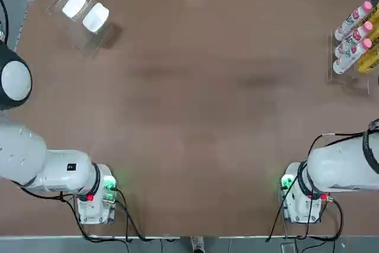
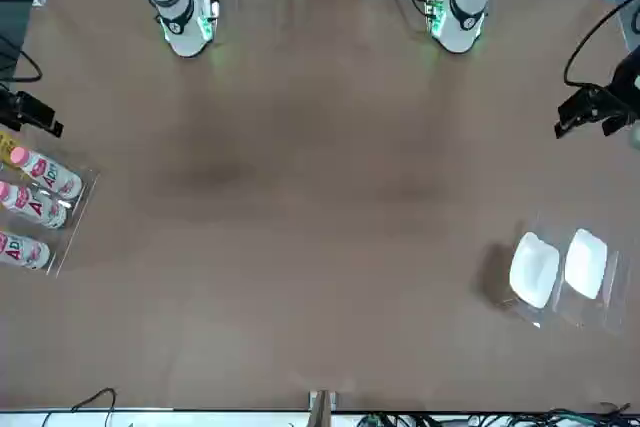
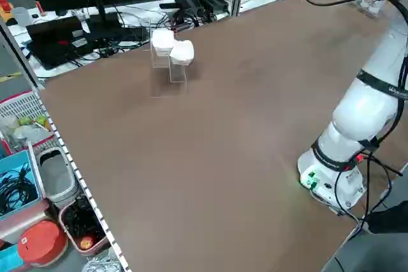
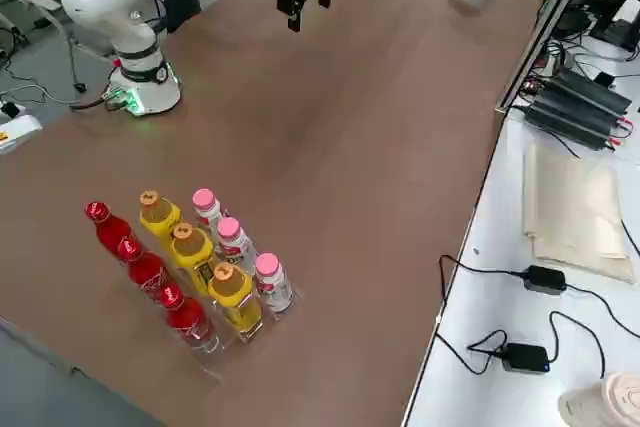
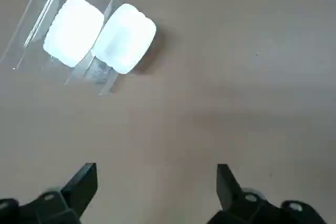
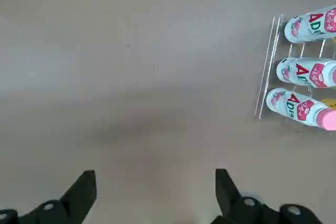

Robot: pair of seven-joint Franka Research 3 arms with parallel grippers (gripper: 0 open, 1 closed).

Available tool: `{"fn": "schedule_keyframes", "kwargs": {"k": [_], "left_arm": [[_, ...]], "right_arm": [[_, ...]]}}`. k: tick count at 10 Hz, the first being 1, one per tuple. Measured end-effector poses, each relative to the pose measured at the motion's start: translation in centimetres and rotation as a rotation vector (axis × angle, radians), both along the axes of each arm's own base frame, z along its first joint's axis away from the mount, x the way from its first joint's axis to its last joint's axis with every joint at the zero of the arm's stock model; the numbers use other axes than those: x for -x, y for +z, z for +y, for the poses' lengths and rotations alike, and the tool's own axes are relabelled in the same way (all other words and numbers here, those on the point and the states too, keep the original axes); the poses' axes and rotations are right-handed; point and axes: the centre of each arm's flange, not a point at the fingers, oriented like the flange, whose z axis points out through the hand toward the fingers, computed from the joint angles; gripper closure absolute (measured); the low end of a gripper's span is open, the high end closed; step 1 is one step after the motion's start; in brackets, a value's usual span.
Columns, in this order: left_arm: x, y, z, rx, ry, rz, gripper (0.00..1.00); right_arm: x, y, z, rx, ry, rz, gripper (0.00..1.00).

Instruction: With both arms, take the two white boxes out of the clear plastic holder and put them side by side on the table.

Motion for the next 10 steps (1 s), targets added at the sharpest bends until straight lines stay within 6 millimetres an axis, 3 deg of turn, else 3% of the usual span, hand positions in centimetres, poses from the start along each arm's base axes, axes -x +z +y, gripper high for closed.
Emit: {"fn": "schedule_keyframes", "kwargs": {"k": [3,5,7,10], "left_arm": [[-0.3,-0.8,0.5,-0.02,-0.043,0.015,0.0],[-1.7,-2.7,1.5,-0.113,-0.161,0.018,0.0],[-4.5,-7.0,1.3,-0.238,-0.261,0.028,0.0],[-7.9,-15.8,-2.3,-0.282,-0.374,0.096,0.0]], "right_arm": [[0.0,0.0,0.0,0.0,0.0,0.0,0.0],[0.0,0.0,-0.1,0.0,-0.001,0.0,0.0],[0.0,0.0,-0.3,0.0,-0.004,0.0,0.0],[0.0,0.0,-0.4,0.0,-0.006,0.001,0.0]]}}
